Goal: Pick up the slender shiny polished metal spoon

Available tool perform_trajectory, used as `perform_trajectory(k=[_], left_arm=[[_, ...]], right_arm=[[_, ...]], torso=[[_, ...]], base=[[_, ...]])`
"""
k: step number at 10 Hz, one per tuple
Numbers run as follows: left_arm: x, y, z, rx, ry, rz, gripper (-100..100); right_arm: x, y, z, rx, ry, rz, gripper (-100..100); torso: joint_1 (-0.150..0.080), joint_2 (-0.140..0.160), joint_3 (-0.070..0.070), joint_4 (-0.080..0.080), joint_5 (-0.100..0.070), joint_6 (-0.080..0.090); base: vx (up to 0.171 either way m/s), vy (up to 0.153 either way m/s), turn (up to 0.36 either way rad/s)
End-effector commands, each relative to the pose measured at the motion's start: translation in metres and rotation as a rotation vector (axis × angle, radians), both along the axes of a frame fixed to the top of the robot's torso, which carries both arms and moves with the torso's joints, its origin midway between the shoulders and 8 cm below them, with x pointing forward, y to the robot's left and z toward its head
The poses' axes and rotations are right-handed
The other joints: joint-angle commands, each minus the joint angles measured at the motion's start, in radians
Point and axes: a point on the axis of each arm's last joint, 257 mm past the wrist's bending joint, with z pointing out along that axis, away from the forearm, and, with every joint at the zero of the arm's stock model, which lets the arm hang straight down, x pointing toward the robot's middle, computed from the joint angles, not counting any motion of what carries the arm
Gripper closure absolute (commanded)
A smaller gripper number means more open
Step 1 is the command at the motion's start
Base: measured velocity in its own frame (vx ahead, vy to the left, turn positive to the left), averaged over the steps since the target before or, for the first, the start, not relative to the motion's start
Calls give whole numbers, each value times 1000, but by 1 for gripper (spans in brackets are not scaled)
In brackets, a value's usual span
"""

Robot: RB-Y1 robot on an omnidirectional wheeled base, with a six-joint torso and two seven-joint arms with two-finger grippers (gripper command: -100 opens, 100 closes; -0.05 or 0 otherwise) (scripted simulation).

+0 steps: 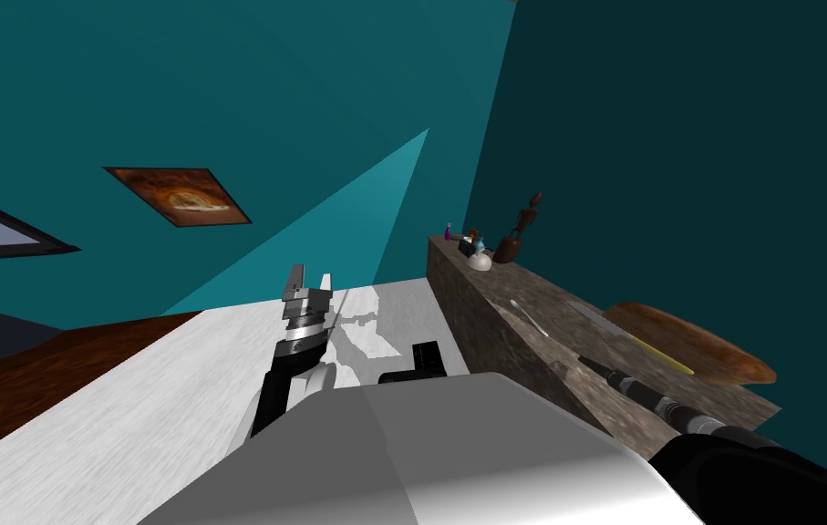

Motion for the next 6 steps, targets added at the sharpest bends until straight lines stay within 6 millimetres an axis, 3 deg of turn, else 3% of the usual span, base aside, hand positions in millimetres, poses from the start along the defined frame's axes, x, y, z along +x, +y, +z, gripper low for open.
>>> perform_trajectory(k=[1,2,3,6], left_arm=[[0,0,0,0,0,0,0],[0,0,0,0,0,0,0],[0,0,0,0,0,0,0],[0,0,0,0,0,0,0]], right_arm=[[0,0,0,0,1,0,-100],[0,0,0,0,1,0,-100],[-18,-9,-6,-37,73,17,-100],[-18,-9,-6,-37,73,17,-100]], torso=[[0,0,0,0,0,0],[0,0,0,0,0,0],[0,1,0,0,0,0],[0,0,0,0,0,0]], base=[[23,23,-22],[18,8,11],[32,-26,124],[30,8,16]])
